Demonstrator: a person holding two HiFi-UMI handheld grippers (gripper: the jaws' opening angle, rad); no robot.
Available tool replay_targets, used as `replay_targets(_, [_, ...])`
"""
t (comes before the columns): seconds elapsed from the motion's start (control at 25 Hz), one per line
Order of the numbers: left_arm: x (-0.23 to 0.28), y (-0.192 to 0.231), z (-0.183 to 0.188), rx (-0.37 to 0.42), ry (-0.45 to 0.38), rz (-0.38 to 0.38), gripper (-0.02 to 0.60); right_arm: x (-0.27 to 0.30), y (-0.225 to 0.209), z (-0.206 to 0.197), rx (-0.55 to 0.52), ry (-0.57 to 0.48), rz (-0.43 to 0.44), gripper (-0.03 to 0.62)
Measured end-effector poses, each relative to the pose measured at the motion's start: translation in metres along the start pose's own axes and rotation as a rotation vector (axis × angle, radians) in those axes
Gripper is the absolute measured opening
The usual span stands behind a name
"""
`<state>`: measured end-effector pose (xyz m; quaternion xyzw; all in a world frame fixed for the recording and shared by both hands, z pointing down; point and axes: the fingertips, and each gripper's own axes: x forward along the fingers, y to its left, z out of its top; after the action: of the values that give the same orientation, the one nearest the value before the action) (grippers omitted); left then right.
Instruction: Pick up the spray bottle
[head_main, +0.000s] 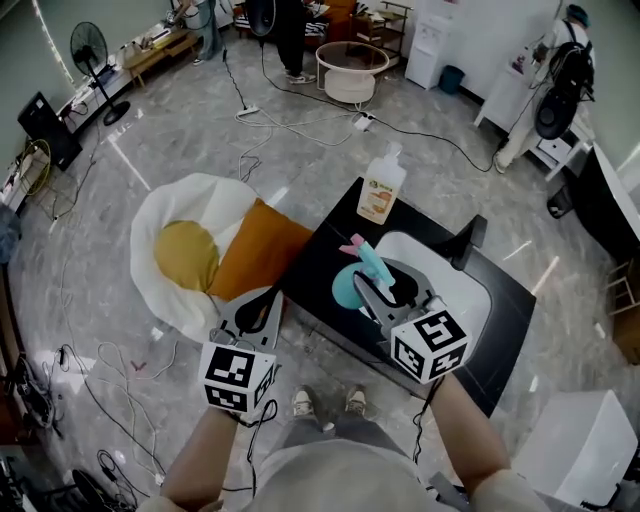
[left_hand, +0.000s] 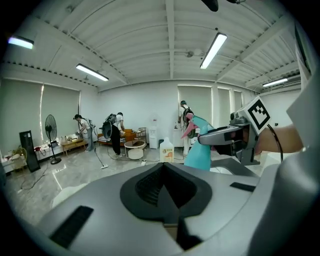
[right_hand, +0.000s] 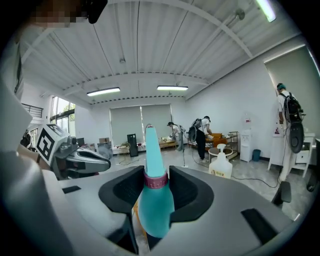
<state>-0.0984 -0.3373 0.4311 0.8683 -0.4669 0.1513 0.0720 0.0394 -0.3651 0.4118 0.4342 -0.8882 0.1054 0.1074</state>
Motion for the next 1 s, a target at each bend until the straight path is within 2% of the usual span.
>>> replay_targets(0.12, [-0.007, 0.001, 0.032, 0.014, -0.062, 0.012, 0.017, -0.021, 0.003, 0.031, -0.019, -0.042, -0.011, 0.179])
replay_targets(0.32, [-0.034, -0.008, 0.073, 0.086, -0.141, 0.036, 0.017, -0.058, 0.021, 0.068, -0.029, -0.11, 0.014, 0.178])
replay_targets(0.6, [-0.067, -0.021, 0.099, 0.026, -0.24, 0.027, 0.017, -0.093, 0.034, 0.087, -0.045, -0.146, 0.021, 0.172])
replay_targets(0.84, [-0.079, -0.036, 0.093, 0.141, -0.217, 0.039, 0.017, -0.112, 0.039, 0.088, -0.071, -0.141, 0.014, 0.166])
replay_targets(1.0, [-0.078, -0.047, 0.092, 0.156, -0.21, 0.03, 0.017, -0.118, 0.043, 0.075, -0.017, -0.119, 0.052, 0.164])
